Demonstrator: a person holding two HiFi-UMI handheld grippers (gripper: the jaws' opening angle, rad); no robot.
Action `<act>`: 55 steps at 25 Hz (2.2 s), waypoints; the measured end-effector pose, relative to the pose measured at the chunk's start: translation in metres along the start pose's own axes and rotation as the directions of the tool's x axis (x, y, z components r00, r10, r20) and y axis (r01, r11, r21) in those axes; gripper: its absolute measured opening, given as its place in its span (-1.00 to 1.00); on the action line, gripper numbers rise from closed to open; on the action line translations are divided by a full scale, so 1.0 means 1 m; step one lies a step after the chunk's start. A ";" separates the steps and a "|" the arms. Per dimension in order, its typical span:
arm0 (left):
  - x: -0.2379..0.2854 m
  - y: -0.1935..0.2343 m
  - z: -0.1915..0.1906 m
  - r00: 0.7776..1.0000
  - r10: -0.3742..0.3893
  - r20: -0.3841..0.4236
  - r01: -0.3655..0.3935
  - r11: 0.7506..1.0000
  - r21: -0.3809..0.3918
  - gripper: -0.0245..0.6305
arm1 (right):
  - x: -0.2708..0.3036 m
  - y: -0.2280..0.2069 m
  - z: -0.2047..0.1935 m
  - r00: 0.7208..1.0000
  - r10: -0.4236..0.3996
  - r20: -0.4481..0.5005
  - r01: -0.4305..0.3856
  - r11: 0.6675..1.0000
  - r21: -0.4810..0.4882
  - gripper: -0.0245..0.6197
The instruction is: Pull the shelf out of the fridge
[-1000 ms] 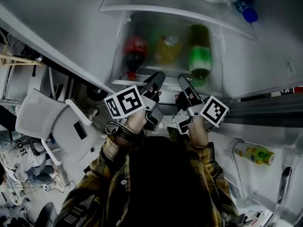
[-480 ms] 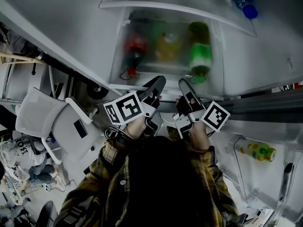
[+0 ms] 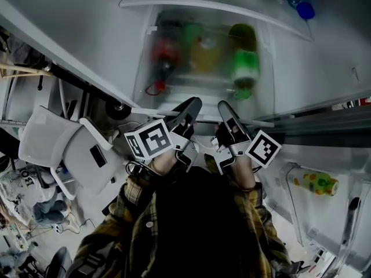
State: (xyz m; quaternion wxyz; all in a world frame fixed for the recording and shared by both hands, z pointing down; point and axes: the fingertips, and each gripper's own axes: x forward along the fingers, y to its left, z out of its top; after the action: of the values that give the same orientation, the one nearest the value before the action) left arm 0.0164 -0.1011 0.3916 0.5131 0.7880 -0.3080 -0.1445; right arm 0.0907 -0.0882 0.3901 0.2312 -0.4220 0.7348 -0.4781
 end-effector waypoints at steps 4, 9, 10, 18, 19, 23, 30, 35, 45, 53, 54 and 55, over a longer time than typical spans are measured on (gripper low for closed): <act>-0.003 -0.002 -0.003 1.000 -0.003 0.000 0.003 1.000 0.003 -0.72 | -0.004 0.002 -0.002 1.000 0.008 0.001 -0.007 1.000 -0.009 -0.71; -0.006 -0.003 -0.006 1.000 -0.004 0.000 0.004 1.000 0.003 -0.72 | -0.008 0.002 -0.005 1.000 0.005 -0.001 -0.005 1.000 -0.011 -0.71; -0.007 -0.003 -0.006 1.000 -0.004 0.000 0.004 1.000 0.004 -0.72 | -0.008 0.002 -0.005 1.000 0.005 -0.001 -0.005 1.000 -0.013 -0.71; -0.011 -0.007 -0.013 1.000 -0.006 -0.001 0.006 1.000 0.007 -0.72 | -0.016 0.004 -0.007 1.000 0.013 0.000 -0.013 1.000 -0.005 -0.71; -0.011 -0.007 -0.014 1.000 -0.006 -0.001 0.006 1.000 0.008 -0.72 | -0.017 0.003 -0.008 1.000 0.013 0.000 -0.013 1.000 -0.004 -0.71; -0.015 -0.010 -0.016 1.000 -0.009 -0.001 0.009 1.000 0.010 -0.72 | -0.020 0.006 -0.010 1.000 0.016 -0.001 -0.016 1.000 -0.003 -0.71; -0.019 -0.009 -0.019 1.000 -0.008 -0.008 0.009 1.000 0.007 -0.72 | -0.023 0.009 -0.013 1.000 0.016 -0.003 -0.016 1.000 -0.011 -0.71; -0.021 -0.006 -0.020 1.000 -0.005 -0.011 0.005 1.000 0.015 -0.72 | -0.024 0.009 -0.014 1.000 0.012 -0.001 -0.012 1.000 -0.009 -0.71; -0.022 -0.005 -0.023 1.000 0.004 -0.021 -0.004 1.000 0.010 -0.72 | -0.025 0.009 -0.014 1.000 0.011 0.004 -0.011 1.000 -0.002 -0.71; -0.021 -0.008 -0.021 1.000 -0.006 -0.014 0.006 1.000 0.003 -0.72 | -0.024 0.009 -0.014 1.000 0.015 0.001 -0.015 1.000 0.000 -0.71; -0.021 -0.009 -0.021 1.000 -0.009 -0.012 0.009 1.000 0.003 -0.72 | -0.024 0.009 -0.014 1.000 0.014 0.002 -0.014 1.000 0.002 -0.71; -0.021 -0.010 -0.021 1.000 -0.010 -0.012 0.010 1.000 0.003 -0.72 | -0.024 0.009 -0.014 1.000 0.015 0.003 -0.015 1.000 0.003 -0.71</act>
State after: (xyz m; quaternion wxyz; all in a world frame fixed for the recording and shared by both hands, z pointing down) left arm 0.0148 -0.0700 0.3901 0.5129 0.7912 -0.3012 -0.1419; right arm 0.0897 -0.0594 0.3866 0.2364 -0.4169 0.7368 -0.4769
